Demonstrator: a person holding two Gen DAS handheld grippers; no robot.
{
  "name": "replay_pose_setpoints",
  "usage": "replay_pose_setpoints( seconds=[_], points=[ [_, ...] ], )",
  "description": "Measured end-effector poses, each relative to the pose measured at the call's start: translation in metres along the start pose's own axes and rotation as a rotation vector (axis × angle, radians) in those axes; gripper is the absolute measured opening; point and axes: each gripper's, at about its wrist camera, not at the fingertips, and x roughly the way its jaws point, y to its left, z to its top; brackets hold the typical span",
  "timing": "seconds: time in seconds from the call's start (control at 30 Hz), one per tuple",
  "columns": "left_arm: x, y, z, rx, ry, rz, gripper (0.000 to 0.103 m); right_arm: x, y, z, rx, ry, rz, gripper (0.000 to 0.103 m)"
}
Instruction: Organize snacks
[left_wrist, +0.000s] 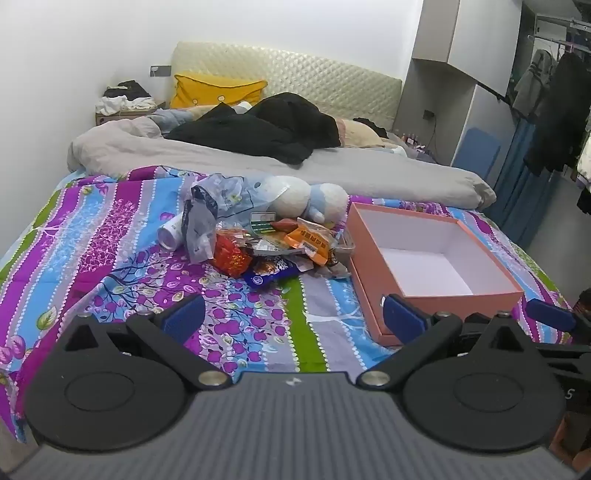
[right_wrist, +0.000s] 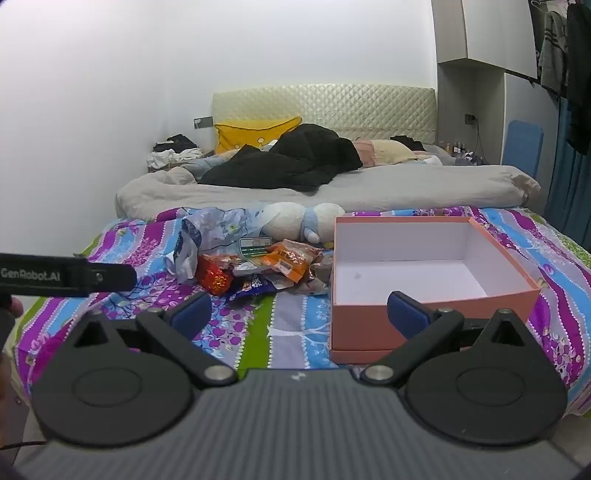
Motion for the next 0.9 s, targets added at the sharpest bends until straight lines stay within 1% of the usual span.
replay_pose_setpoints(
  seconds=[0.1, 0.2, 0.43, 0.8, 0.9],
  points=[
    [0.0020, -0.0009, 0.0012, -0.004, 0.003, 0.007, 0.103, -0.0004, 0.0001, 0.0000, -0.002, -0.003, 0.000, 0.103],
    [0.0034, 0.0025, 0.0019, -0.018, -0.001, -0.016, 0.103, -0.0002, 0.0003, 0.0001, -0.002, -0.008, -0.001, 0.103],
    [0.0033, 0.0025, 0.0021, -0.014, -0.009, -0.011, 0.103, 0.0024, -0.0023, -0.0003, -0.002, -0.009, -0.001, 0.103],
    [0.0001, 0.0014, 0.0015, -0.009, -0.011, -0.008, 0.103, -0.0043, 0.0016, 0.0004, 0.003, -0.005, 0.000, 0.103],
    [-0.0005, 0.0019, 0.0008, -0.013, -0.012, -0.011, 0.103, 0.0011, -0.0003, -0.0017, 0.011, 0.000, 0.002, 0.103]
  ],
)
